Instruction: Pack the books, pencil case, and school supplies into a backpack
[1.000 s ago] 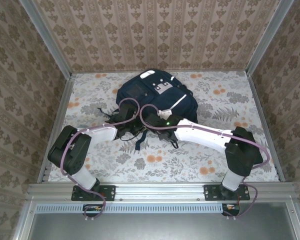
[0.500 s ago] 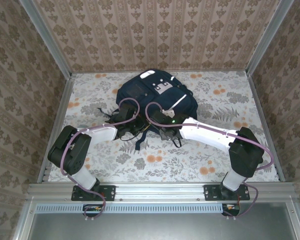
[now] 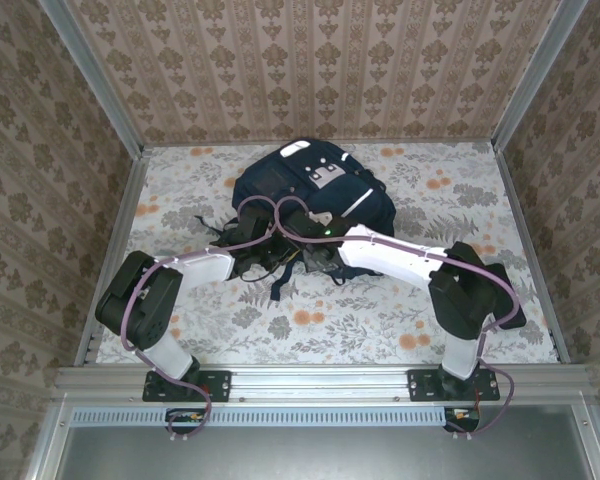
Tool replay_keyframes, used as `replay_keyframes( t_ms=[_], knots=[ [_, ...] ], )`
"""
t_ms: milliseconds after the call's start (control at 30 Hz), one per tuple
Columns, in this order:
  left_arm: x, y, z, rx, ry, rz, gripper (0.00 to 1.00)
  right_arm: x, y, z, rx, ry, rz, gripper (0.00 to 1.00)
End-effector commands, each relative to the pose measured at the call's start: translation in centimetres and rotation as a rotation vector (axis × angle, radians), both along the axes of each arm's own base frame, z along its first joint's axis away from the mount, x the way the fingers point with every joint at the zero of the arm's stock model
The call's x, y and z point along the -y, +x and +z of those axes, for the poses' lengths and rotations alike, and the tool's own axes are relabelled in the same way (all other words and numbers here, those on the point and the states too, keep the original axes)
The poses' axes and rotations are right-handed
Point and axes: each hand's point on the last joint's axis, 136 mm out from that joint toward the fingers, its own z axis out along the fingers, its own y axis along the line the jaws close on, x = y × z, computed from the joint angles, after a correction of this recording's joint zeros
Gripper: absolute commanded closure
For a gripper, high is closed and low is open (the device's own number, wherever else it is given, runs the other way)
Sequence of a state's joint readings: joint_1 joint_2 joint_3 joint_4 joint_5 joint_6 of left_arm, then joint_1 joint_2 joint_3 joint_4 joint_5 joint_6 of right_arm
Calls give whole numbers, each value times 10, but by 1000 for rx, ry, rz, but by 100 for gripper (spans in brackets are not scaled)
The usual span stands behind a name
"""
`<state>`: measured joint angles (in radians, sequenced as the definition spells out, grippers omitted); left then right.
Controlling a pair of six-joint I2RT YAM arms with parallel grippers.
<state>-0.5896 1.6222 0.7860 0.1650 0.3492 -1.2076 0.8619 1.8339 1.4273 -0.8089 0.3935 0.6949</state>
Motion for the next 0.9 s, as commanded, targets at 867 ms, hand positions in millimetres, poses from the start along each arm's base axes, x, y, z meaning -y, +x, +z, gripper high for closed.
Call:
replay_keyframes(
  t_ms=[867],
  knots=[
    [13, 5, 15, 59, -48, -48, 97, 35, -19, -9, -43, -118, -65, 71]
  ],
)
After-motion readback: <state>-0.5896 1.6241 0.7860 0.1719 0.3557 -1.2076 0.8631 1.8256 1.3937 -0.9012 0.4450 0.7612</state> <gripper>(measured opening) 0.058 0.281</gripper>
